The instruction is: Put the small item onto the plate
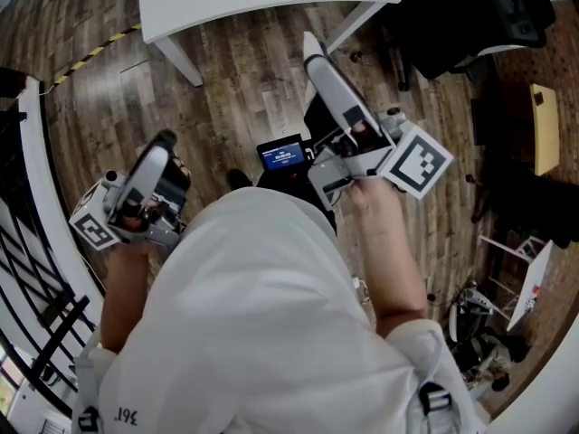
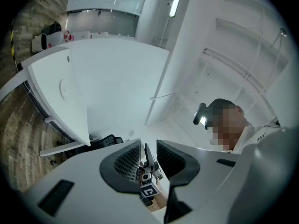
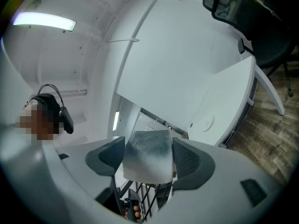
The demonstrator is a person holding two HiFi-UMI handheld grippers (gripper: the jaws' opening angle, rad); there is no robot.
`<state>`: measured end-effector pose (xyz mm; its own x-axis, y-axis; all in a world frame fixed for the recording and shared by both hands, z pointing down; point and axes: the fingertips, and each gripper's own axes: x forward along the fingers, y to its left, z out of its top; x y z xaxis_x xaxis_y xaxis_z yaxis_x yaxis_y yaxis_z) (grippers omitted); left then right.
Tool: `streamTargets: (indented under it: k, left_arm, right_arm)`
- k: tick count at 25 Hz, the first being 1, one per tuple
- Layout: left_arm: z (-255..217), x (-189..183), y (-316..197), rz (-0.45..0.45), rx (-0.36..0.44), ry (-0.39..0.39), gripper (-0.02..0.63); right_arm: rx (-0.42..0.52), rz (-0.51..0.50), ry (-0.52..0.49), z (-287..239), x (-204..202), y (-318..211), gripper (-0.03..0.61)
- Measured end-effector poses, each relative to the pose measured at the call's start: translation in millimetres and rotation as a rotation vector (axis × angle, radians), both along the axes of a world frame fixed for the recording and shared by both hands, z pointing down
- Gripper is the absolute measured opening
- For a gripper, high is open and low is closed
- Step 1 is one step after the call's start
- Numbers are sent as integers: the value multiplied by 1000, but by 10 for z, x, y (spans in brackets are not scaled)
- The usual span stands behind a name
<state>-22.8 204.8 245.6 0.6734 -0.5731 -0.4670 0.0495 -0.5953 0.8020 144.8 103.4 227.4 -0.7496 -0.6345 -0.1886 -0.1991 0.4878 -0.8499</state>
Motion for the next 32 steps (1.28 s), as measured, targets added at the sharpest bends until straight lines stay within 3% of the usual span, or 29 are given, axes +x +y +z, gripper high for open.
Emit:
streamTargets:
  k: [11,18,25,32]
  left_arm:
    - [142,-22,-663,-68,-32,-25,110]
    - [126,-12,-1687,-128,-51,-58,110]
    - [65,334,-2776,-130,-83,-65,110]
    - [115,388,-3296,-170,-117,-100,110]
  right_arm:
    - [-21,-40,43,278,-28,-866,321]
    - [-22,-118,47,370,-204,-2025,322]
    - [-55,-154,124,574,-68,-3040,322]
    - [-99,-192,194,804,-55,-3583,322]
